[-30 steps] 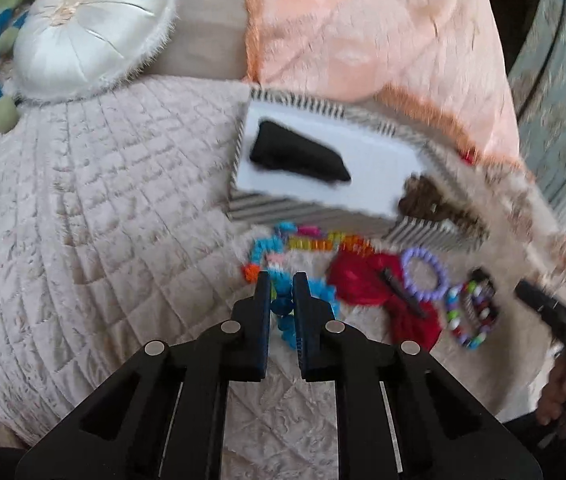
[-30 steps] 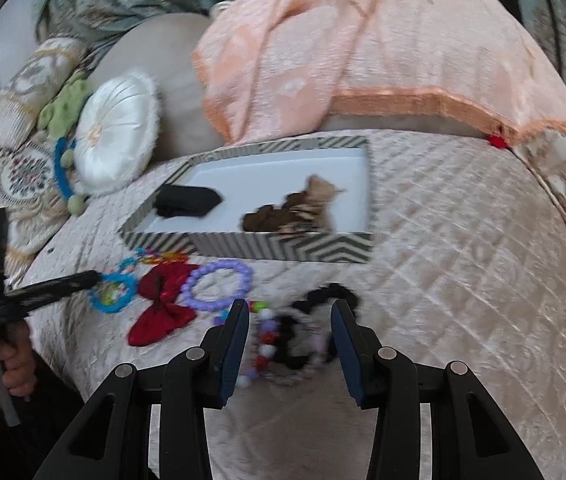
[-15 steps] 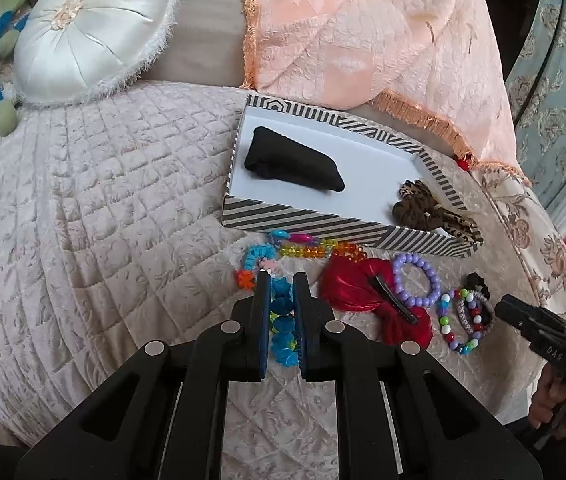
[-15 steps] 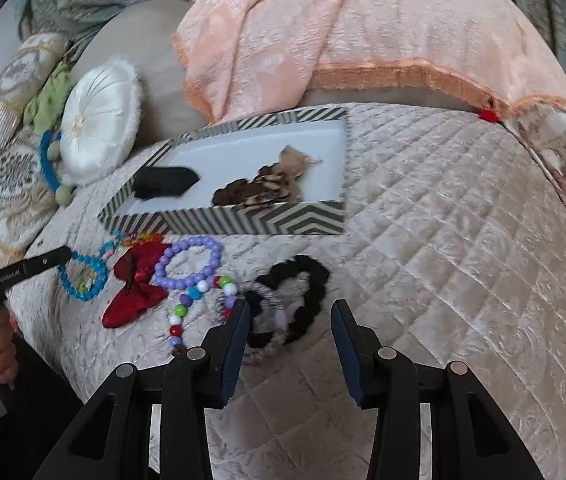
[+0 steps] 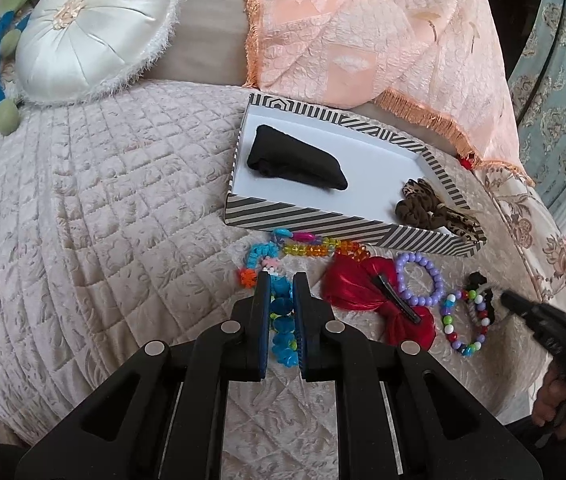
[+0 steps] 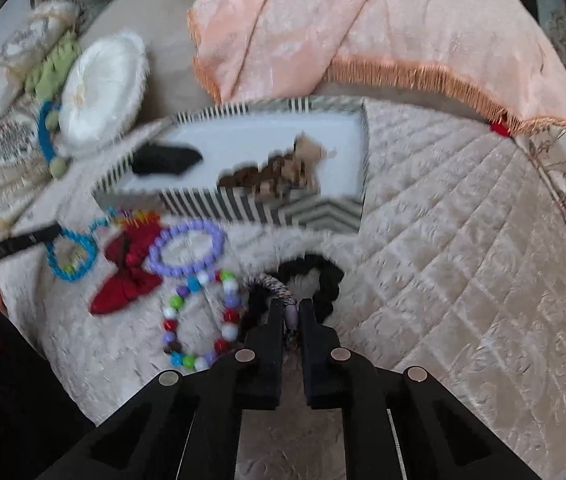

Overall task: Organize jewelry
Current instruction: 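Carry the blue bracelet into the tray with left while right carries the grey hair tie in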

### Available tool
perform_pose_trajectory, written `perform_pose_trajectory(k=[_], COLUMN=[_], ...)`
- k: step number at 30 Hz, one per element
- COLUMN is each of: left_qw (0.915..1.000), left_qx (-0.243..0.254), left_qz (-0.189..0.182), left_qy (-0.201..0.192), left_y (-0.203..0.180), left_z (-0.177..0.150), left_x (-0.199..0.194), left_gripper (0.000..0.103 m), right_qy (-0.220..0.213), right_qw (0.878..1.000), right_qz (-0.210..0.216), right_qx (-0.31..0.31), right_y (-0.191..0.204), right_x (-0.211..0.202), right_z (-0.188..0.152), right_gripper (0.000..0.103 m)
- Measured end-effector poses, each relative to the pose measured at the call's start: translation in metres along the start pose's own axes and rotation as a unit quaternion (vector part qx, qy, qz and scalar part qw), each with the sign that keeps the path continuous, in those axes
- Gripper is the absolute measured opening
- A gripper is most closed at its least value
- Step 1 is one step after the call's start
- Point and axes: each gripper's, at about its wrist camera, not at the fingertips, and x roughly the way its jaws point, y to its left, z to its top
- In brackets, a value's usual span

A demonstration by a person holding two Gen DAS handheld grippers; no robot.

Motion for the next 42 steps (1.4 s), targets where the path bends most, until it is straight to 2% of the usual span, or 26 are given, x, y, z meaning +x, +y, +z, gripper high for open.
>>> perform_pose_trajectory(k=[2,6,10,24,33,42], left_qw=[1.0000,0.9999,0.9996,0.9992,0.9991,0.9974], left_qx=[0.002,0.005,0.011,0.008,0.014,0.047], left_qz=[-0.001,-0.011,-0.024,-0.034,-0.019,-0.027], left_qy=[-0.001,-0.004,-0.010,-0.020,-0.035,-0.048], left_y=[0.000,-0.002,-0.006,-0.009,-0.012,-0.029], left_z=[0.000,0.002,0.010,0.028,0.040,0.077], left_x=[0.000,-0.004,-0.013,-0.034,-0.041,-0.036], left_gripper=[0.010,0.010,0.010,0.010,0.010,0.010], right_qy=[-0.032,-0.069,-0.085,-0.049,-0.044,-0.058], right_qw=[0.999,0.997,0.995,0.998,0.998,0.997], right_qz=[0.005,0.016,0.029,0.029,0.025,0.035], right_qx=[0.010,0.030,0.044,0.029,0.032,0.035], right_y=[-0.003,-0.009,-0.008,0.013,0.020,0.021], right_x=[-0.014,-0.029,-0.036,-0.020,-0.014,-0.013], right_z=[0.004,0.008,0.015,0.016,0.022,0.052], right_gripper=[0.007,0.007,0.007,0.007,0.007,0.007])
